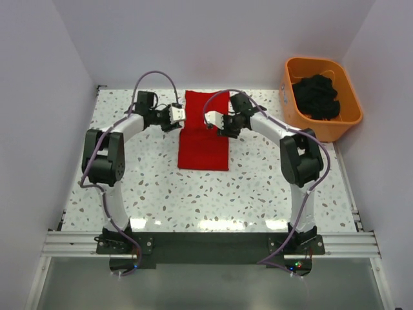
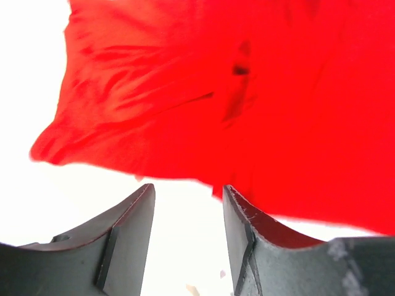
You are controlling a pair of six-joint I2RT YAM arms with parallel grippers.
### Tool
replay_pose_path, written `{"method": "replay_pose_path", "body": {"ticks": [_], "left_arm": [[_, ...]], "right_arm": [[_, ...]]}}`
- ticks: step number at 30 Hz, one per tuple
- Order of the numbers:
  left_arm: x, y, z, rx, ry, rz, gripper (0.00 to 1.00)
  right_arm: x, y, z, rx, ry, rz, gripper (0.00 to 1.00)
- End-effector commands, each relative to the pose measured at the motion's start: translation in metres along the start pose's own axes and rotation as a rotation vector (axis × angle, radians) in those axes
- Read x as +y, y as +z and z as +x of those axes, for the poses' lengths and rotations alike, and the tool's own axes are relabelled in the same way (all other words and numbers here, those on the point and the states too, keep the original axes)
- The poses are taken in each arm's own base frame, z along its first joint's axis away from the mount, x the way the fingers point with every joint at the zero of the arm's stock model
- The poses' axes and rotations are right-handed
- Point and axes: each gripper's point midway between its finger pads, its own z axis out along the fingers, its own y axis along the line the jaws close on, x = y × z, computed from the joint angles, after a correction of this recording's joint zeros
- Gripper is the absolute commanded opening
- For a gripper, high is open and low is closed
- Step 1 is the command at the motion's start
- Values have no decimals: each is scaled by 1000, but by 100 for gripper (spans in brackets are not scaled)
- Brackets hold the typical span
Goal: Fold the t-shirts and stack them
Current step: Fold the tshirt
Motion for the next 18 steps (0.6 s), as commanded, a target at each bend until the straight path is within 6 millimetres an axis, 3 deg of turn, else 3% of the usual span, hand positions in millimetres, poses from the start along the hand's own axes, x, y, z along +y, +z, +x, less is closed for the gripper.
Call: {"method": "replay_pose_path", "body": {"ticks": [1,2,4,5,9,11,12,15,18], "left_arm": [[31,-49,-54,-85,44,-113,53],[13,-56,-54,-74,44,-78,53],[-12,-60,-56,-78,42,-24,53],[-36,-63,-52,-72,29,18,53],[-96,-62,-49,-73,1,125,53],[-124,-57,-46,-72,-8,171,53],[-127,-58,-50,-73,8,167,53],[-152,-53,-47,-63,12,216,53],[-167,-48,-43,-47,16,257,53]], "right_arm": [[-17,-63,-33,-65,5,78,46],[-15,-79,-41,-83,7,90,45],[18,-81,-43,-98,26,0,44],[25,-89,-50,-107,21,-8,43],[87,-79,-58,-104,19,-135,42],[102,-73,-60,-101,9,-156,41],[119,-68,-60,-94,-3,-189,41],[141,-56,-60,-75,-26,-218,39],[152,-48,-60,-63,-27,-228,39]]}}
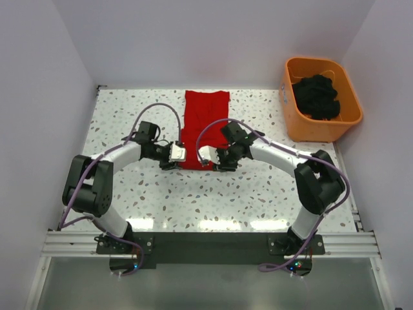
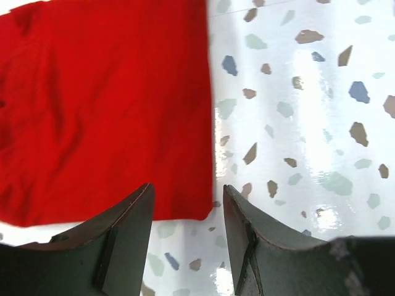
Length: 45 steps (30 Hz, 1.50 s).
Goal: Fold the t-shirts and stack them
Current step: Fold the tshirt
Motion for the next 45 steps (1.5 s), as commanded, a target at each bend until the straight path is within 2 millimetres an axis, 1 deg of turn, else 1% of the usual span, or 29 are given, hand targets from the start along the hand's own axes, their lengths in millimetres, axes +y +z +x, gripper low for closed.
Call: {"method": "replay_pose_path", "body": {"ticks": [1,2,5,8,12,13,14,18,21,22,24,25,27,28,29,30,31,32,33,35,36,37,38,39,40,41,42,45], "left_arm": [[-6,3,-10,-15,83,21,53],[-8,5,-8,-8,92,27,53],[-5,10,-3,9,114,21,53],[-10,16,6,34,136,62,53],[-9,19,14,65,142,80,53],[-6,19,14,71,158,81,52],[-10,20,18,77,150,98,52],[-13,21,32,123,172,113,48],[-13,24,40,145,162,113,42],[-12,24,41,147,156,111,37],[-11,25,40,147,159,107,30],[-11,26,39,147,158,106,22],[-9,26,36,138,156,101,13],[-5,24,30,130,150,86,4],[-3,24,25,112,142,80,0],[1,23,19,100,137,69,0],[8,19,9,87,127,49,0],[11,17,2,64,120,39,0],[17,13,-5,50,108,22,0],[26,5,-21,20,102,-11,0],[26,4,-22,16,101,-11,0],[28,1,-28,10,98,-21,0],[30,-1,-32,5,104,-29,0],[30,-2,-34,4,89,-34,0],[36,-6,-41,-6,101,-59,0],[39,-9,-44,-7,99,-72,0],[41,-11,-46,-10,99,-83,0],[55,-21,-64,-35,64,-139,0]], "right_arm": [[3,9,1,3,18,9,39],[4,12,3,10,21,11,39],[2,19,14,45,23,27,39],[4,26,20,60,15,19,39],[5,36,32,93,10,14,40],[5,38,35,101,10,19,40],[4,39,38,112,3,26,40],[5,43,45,138,1,25,39],[7,44,50,151,-3,21,34],[7,45,51,155,-9,22,28],[7,45,53,162,-11,24,19],[6,44,53,164,-10,27,12],[5,42,51,160,-9,29,3],[4,40,49,157,-6,31,0],[0,37,44,147,-2,41,0],[-1,33,42,145,6,38,0],[-3,27,35,125,16,45,0],[-10,20,30,111,25,64,0],[-12,14,26,102,34,69,0],[-24,-5,17,60,55,103,0],[-26,-10,13,55,51,111,0],[-29,-16,12,46,54,122,0],[-35,-26,5,29,44,144,0],[-34,-30,5,28,48,140,0],[-36,-35,3,23,47,145,0],[-40,-44,-1,13,48,155,0],[-42,-47,-2,8,52,159,0],[-48,-61,-7,-5,46,179,0]]}}
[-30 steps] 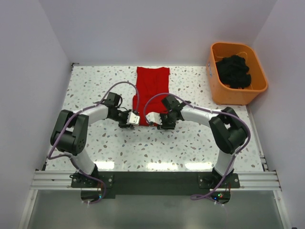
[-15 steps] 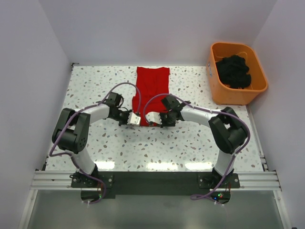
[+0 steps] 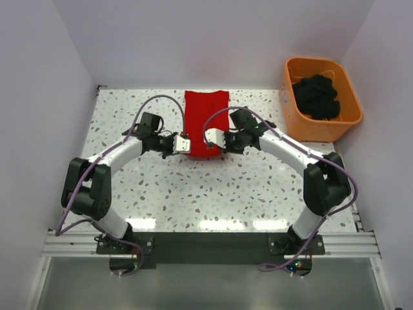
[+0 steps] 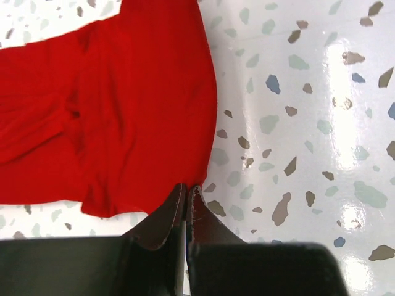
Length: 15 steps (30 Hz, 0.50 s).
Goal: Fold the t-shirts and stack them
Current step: Fold the tshirt
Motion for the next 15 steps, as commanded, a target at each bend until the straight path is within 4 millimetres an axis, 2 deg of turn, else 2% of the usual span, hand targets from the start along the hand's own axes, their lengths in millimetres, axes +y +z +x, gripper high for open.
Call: {"method": "replay_pose_path", "body": {"ticks": [1,3,7,9,11,12,13,15], "left_arm": [[30,-22,-41,-82,-12,-91,0],[25,-26,-49,-102,-16,-73,0],[-8,-34,-66,-112,17,-30,0],[-31,-32,-67,-108,14,1,0],[-56,-40,-78,-113,38,37,0],[-72,-40,-76,-111,30,63,0],[-88,-50,-84,-118,33,80,0],[-112,-56,-93,-141,25,118,0]], "right_arm": [[-11,-31,-23,-70,-5,30,0],[-8,-41,-28,-89,-1,22,0],[15,-62,-35,-120,-29,-13,0],[35,-65,-30,-108,-48,-44,0],[55,-79,-34,-129,-82,-51,0],[69,-85,-34,-127,-85,-82,0],[83,-89,-41,-142,-106,-112,0],[110,-107,-46,-151,-129,-145,0]]}}
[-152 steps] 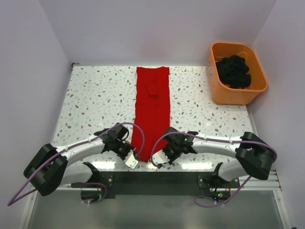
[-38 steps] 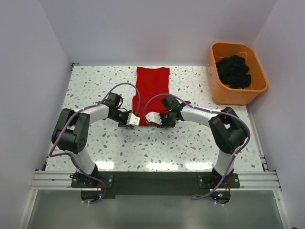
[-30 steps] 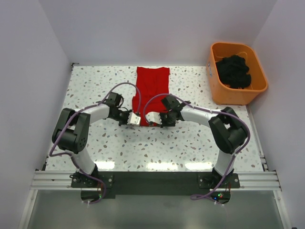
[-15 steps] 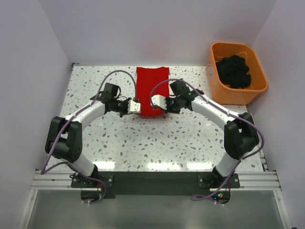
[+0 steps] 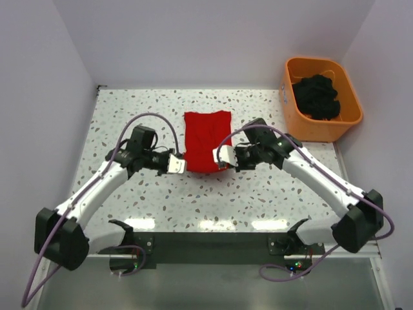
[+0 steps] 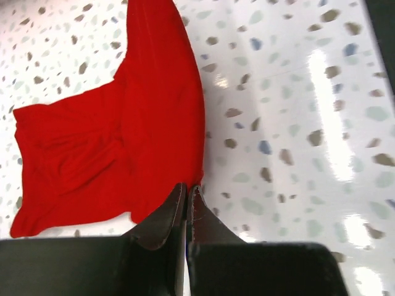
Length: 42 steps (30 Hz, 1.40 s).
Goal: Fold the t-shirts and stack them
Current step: Fold the tshirt
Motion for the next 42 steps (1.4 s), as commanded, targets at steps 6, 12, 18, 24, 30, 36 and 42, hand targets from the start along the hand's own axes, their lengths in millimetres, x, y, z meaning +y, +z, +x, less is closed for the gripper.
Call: {"method": "replay_pose_path", "body": {"ticks": [6,12,18,24,30,36,42], "left_arm": [[-49,-36,-64,-113,-102,47,0],[3,-27,-66,-88,-91,24,0],[57,-4,-25,-66,-135,33,0],[109,1,1,-79,-149,49,0],[135,26,39,-76,-211,103,0],[154,46,59,-95,-215,116,0],[163,64,84,-75,-239,110,0]], "right_arm": [[58,-52,-47,-81,6,-94,0],[23,-30,-15,-21,20,-115,0],[-24,-9,8,10,59,-137,0],[-61,17,24,28,82,-167,0],[-91,47,53,74,120,-200,0],[-113,56,76,107,163,-225,0],[-113,64,88,124,180,-216,0]]}}
